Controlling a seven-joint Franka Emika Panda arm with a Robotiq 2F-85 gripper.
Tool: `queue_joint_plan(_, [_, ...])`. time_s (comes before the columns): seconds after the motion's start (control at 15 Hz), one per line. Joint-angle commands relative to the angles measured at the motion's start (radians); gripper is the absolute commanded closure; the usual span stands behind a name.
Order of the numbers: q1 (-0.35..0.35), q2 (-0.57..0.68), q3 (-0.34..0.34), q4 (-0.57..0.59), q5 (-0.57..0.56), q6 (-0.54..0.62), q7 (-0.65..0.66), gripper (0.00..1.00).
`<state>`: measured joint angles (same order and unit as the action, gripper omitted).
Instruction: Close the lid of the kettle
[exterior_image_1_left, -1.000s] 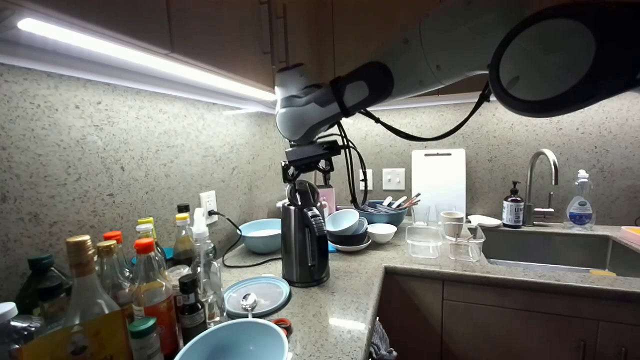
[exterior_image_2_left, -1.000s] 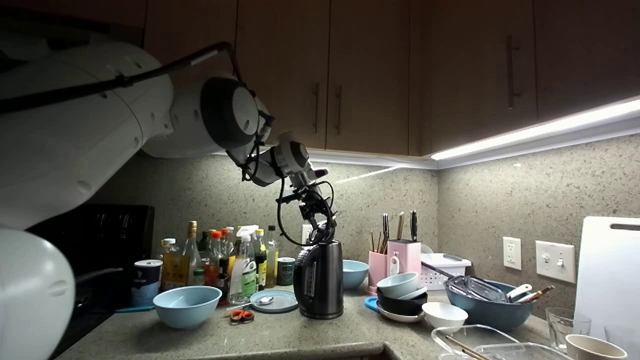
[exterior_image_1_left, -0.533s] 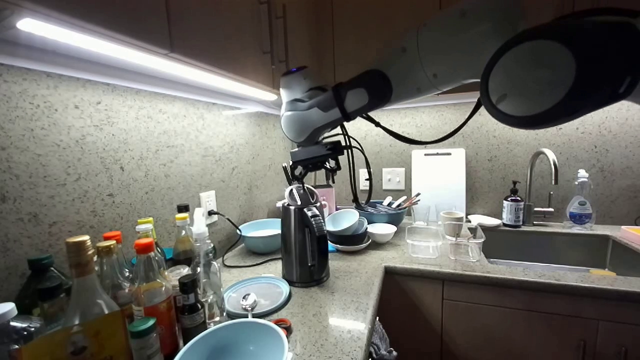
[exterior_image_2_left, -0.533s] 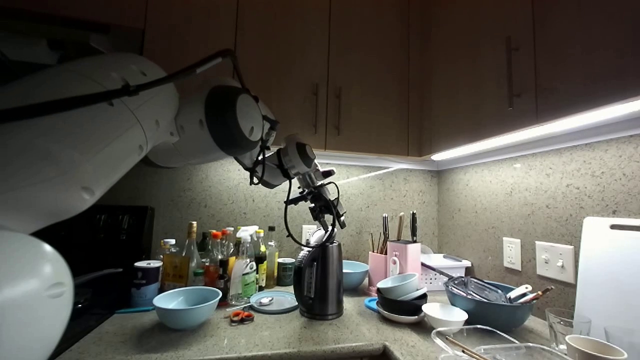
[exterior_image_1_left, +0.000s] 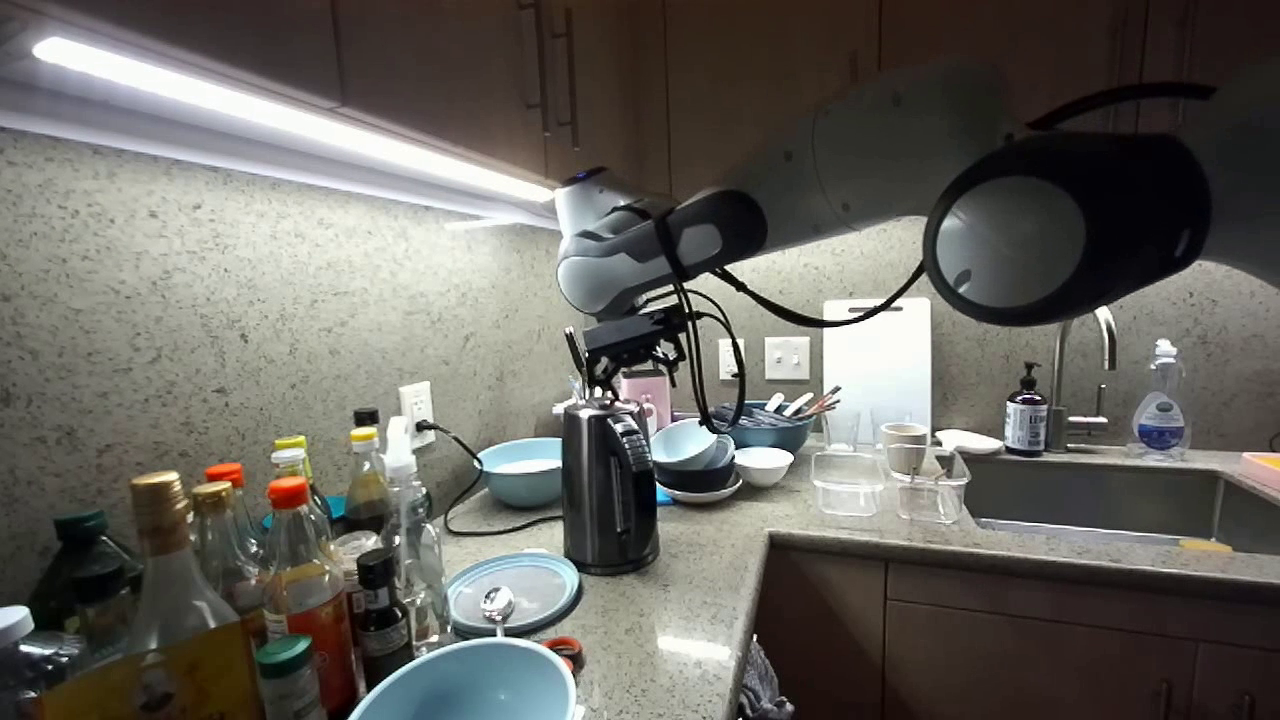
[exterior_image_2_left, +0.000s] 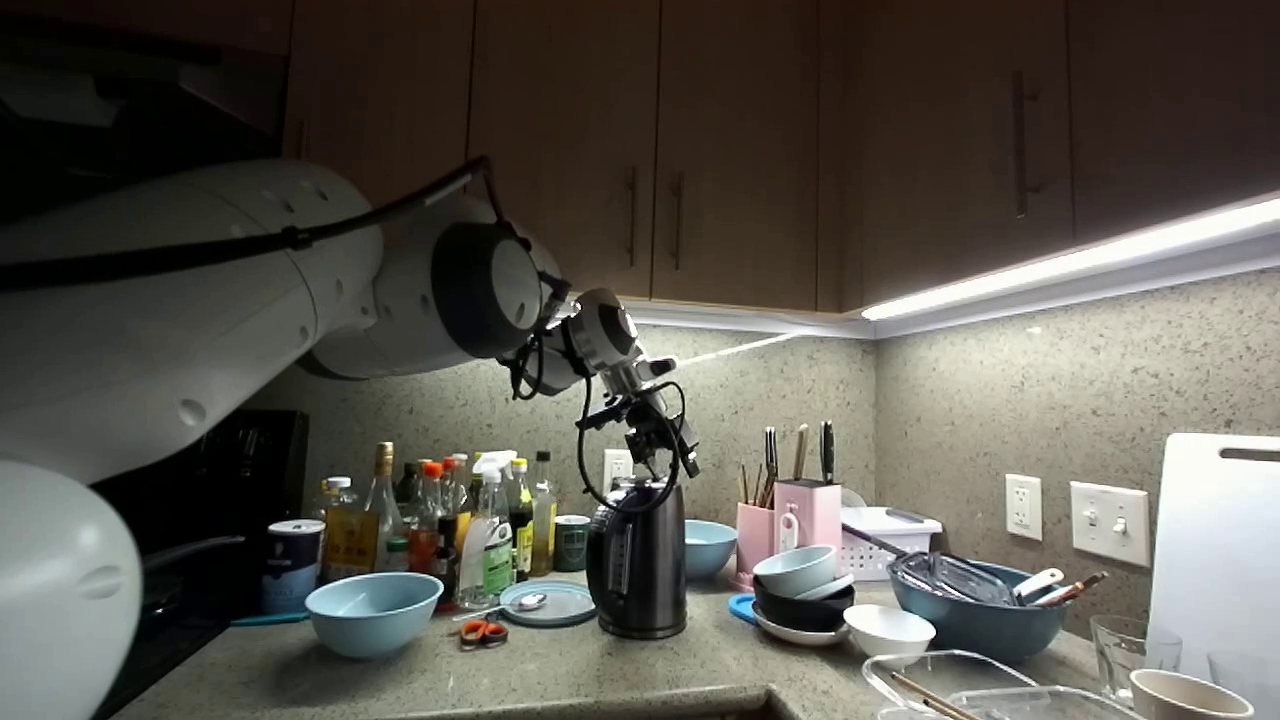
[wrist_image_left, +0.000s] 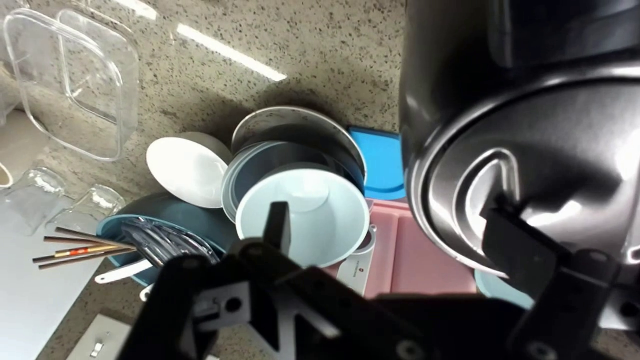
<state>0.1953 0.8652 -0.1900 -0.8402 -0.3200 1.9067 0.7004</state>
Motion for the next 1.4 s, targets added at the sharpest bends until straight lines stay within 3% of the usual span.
queue_joint_plan(0.0, [-0.014,0.045,0.042,0.077,0.048,-0.077,-0.071,0.0])
queue_joint_plan(0.67, [-0.121,0.136,0.147,0.141,0.159,-0.163,-0.207,0.0])
queue_joint_plan(1.33, [-0.042,0.001,0.196,0.218,0.14,-0.375,-0.182,0.0])
